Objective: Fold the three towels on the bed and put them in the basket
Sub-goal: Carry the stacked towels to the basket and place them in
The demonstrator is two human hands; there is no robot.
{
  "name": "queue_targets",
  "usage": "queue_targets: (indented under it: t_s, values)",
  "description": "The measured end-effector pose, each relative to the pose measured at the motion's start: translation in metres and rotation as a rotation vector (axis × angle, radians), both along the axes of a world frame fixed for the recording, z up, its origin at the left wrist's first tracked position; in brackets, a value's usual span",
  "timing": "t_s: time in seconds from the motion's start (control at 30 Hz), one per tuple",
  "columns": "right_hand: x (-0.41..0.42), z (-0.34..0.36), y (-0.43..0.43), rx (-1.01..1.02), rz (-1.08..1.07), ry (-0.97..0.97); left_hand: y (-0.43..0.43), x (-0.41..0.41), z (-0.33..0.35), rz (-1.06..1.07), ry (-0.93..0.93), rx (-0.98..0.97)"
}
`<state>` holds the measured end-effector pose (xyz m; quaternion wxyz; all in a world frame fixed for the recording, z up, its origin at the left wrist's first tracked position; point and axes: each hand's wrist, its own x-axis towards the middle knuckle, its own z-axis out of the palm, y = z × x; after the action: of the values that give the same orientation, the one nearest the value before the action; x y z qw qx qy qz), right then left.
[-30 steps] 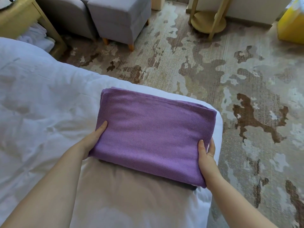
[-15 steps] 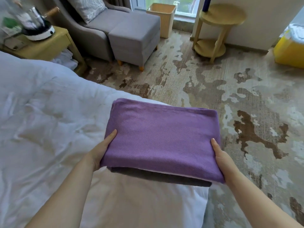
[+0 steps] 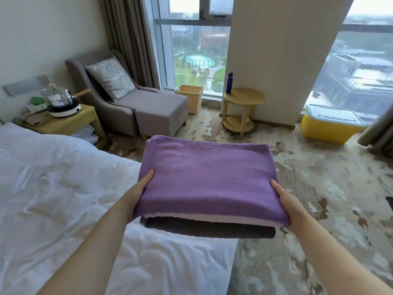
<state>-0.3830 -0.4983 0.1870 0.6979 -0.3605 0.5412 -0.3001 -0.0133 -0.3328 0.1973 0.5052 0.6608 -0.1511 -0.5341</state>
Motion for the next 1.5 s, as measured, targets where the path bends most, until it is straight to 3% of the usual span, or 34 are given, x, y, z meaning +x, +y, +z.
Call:
queue_targets:
  t_s: [0.23, 0.57, 0.77, 1.07, 1.33, 1.5]
  values:
    - [-0.074, 0.035, -0.060, -0.081, -0.033, 0.025, -0.069, -0.075, 0.042, -0.007, -0.070, 0.008]
    - [-0.207, 0.054, -0.231, -0.178, -0.057, 0.148, -0.248, -0.205, 0.037, -0.039, 0.004, -0.080]
    - [-0.242, 0.056, -0.305, -0.185, -0.035, 0.155, -0.319, -0.240, 0.042, -0.035, -0.024, -0.081]
    - [-0.191, 0.049, -0.422, -0.162, 0.006, 0.106, -0.424, -0.194, 0.047, 0.028, -0.072, -0.122]
    - [-0.084, 0.047, -0.578, -0.201, 0.018, 0.196, -0.576, -0.088, 0.041, 0.041, -0.033, -0.140]
    - [-0.019, 0.060, -0.668, -0.180, 0.004, 0.123, -0.667, -0.021, 0.062, 0.038, -0.050, -0.127]
